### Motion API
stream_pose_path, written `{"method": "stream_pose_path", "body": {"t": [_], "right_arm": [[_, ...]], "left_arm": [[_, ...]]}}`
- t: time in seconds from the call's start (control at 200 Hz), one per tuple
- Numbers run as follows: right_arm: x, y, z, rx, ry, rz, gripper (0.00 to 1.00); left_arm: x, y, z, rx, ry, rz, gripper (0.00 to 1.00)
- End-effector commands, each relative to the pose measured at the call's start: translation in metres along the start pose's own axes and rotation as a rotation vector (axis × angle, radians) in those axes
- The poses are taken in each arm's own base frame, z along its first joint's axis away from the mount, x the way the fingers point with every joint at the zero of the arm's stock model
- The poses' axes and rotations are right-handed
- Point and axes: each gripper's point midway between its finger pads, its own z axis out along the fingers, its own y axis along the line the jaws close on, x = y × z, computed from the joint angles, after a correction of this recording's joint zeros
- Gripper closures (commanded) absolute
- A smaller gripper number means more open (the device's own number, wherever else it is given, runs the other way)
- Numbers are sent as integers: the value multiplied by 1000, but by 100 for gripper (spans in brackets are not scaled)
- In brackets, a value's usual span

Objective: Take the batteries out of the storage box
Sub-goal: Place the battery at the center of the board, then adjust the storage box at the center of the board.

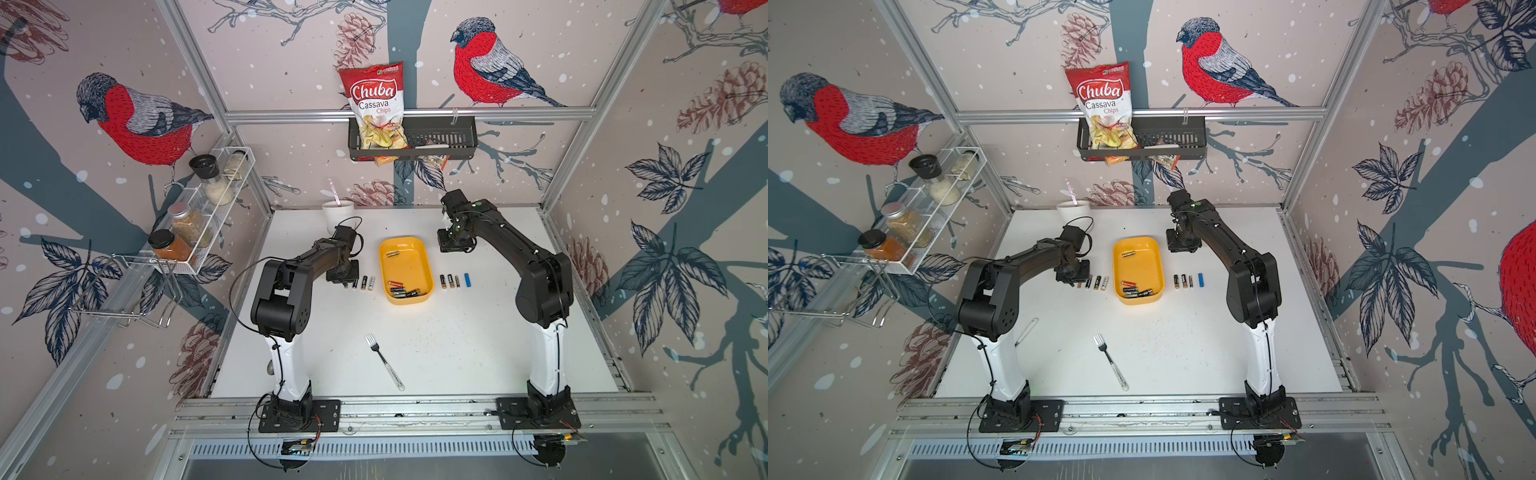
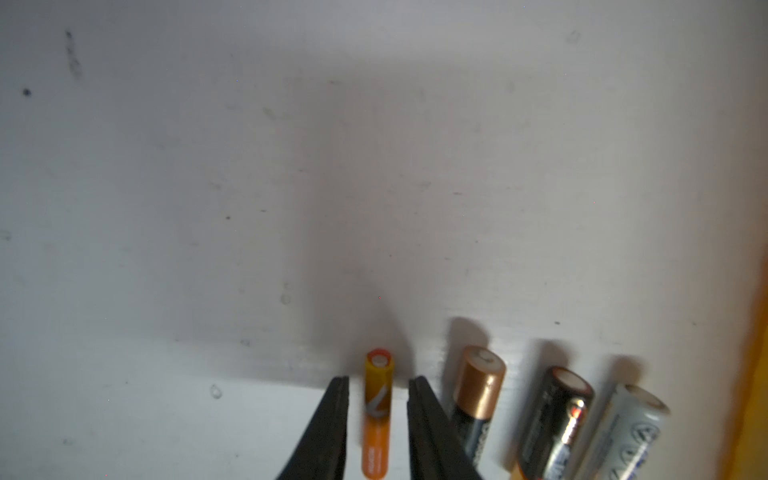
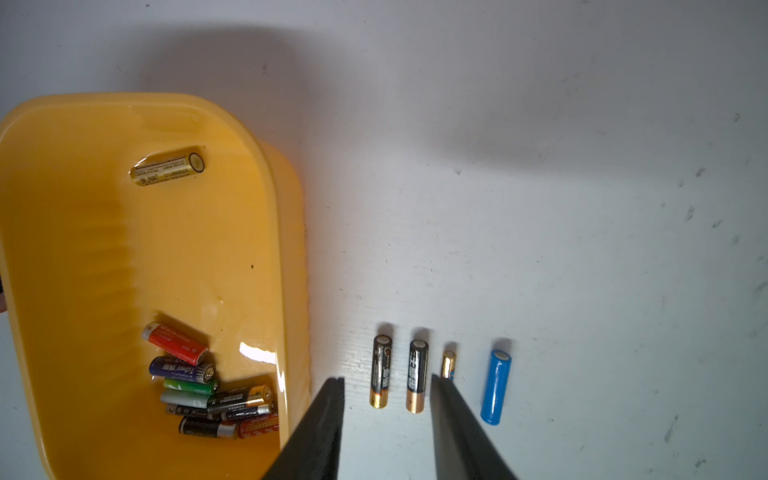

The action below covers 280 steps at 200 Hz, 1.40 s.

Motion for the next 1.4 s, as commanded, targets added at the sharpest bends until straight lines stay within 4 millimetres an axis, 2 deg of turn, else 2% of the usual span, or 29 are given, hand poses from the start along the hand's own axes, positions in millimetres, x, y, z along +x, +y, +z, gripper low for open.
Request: {"method": "stream_pose_path", "body": {"t": [0.0,0.165,0.355,0.465,0.555,0.73,0.85,1.086,1.396], "right_arm": [[0,-1,-2,9,-3,2,59],[0,-2,-5,11,-8,2,59],[-1,-8,-4,-15,-9,14,59],[0,-14,-3,-38,-12,31,59],[-2,-21,-6,-33,-17,40,59],[-4,-29,-8,-36,-21,47,59],[-3,-34,-12,-33,-27,50,58],[2,-44,-15,-31,-28,62,59],[4,-48,-18,-32,-35,65,60]], "left_arm": [[2,2,-3,-9,13,-10,70],[-5,3,-13,-17,-7,-24,68],[-36,-4,-62,14,-112,-39,59],[-54,-20,-90,71,-175,-40,52],[-60,-43,-100,133,-199,-32,49],[-49,-90,-79,214,-141,1,47],[-43,-110,-66,232,-122,17,46],[-40,-124,-50,230,-106,35,48],[-29,-132,-26,170,-54,63,73]]}}
